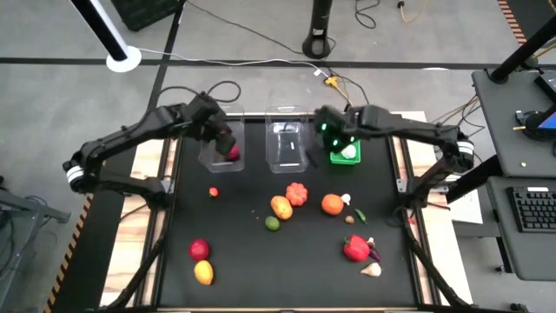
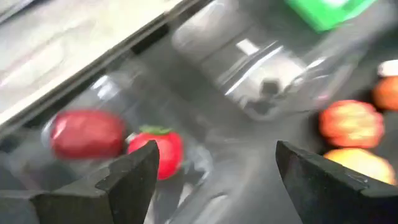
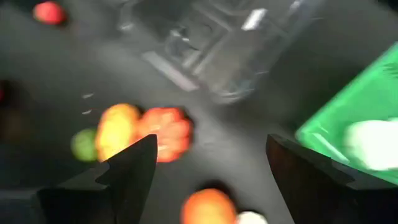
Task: Sort produce into baskets
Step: Put the potato into the right transparent bin
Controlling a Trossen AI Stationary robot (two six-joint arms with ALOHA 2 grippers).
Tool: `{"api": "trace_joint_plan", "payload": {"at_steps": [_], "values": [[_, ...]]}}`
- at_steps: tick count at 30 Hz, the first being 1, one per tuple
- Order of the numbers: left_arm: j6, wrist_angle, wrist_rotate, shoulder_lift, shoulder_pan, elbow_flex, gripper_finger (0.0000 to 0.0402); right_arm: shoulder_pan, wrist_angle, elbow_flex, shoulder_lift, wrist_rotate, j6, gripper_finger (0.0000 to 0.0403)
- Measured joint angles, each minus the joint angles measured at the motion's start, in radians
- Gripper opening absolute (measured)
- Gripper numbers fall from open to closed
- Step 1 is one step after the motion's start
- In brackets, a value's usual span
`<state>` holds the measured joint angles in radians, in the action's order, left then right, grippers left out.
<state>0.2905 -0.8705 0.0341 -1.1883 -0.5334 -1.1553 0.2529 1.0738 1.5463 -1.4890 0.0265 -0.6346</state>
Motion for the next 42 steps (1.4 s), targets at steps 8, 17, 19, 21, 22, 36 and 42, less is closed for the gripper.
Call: {"api": "trace_joint_plan", "payload": {"at_steps": [8, 17, 19, 21, 22, 36, 42], "values": [[0.063, 0.069, 0.059, 0.116, 0.122, 0.004, 0.0302, -0.188, -0.221, -0.001, -0.088, 0.000, -0.135, 0.0290], [0.045, 0.091, 0.119, 0.136, 0.131, 0.004, 0.0302, -0.284, -0.286, 0.029, -0.253, 0.010, -0.210, 0.0291], [0.035, 0.096, 0.124, 0.129, 0.131, 0.004, 0.0302, -0.302, -0.285, 0.050, -0.287, 0.010, -0.217, 0.0292], [0.032, 0.095, 0.124, 0.121, 0.131, 0.005, 0.0302, -0.317, -0.281, 0.073, -0.317, 0.009, -0.223, 0.0292], [0.032, 0.095, 0.124, 0.118, 0.131, 0.005, 0.0302, -0.324, -0.271, 0.084, -0.333, 0.008, -0.230, 0.0292], [0.025, 0.092, 0.124, 0.120, 0.134, 0.006, 0.0302, -0.336, -0.079, 0.294, -0.573, -0.056, -0.202, 0.0292], [0.025, 0.075, 0.121, 0.137, 0.138, 0.006, 0.0302, -0.336, 0.010, 0.398, -0.660, -0.083, -0.182, 0.0292]]}}
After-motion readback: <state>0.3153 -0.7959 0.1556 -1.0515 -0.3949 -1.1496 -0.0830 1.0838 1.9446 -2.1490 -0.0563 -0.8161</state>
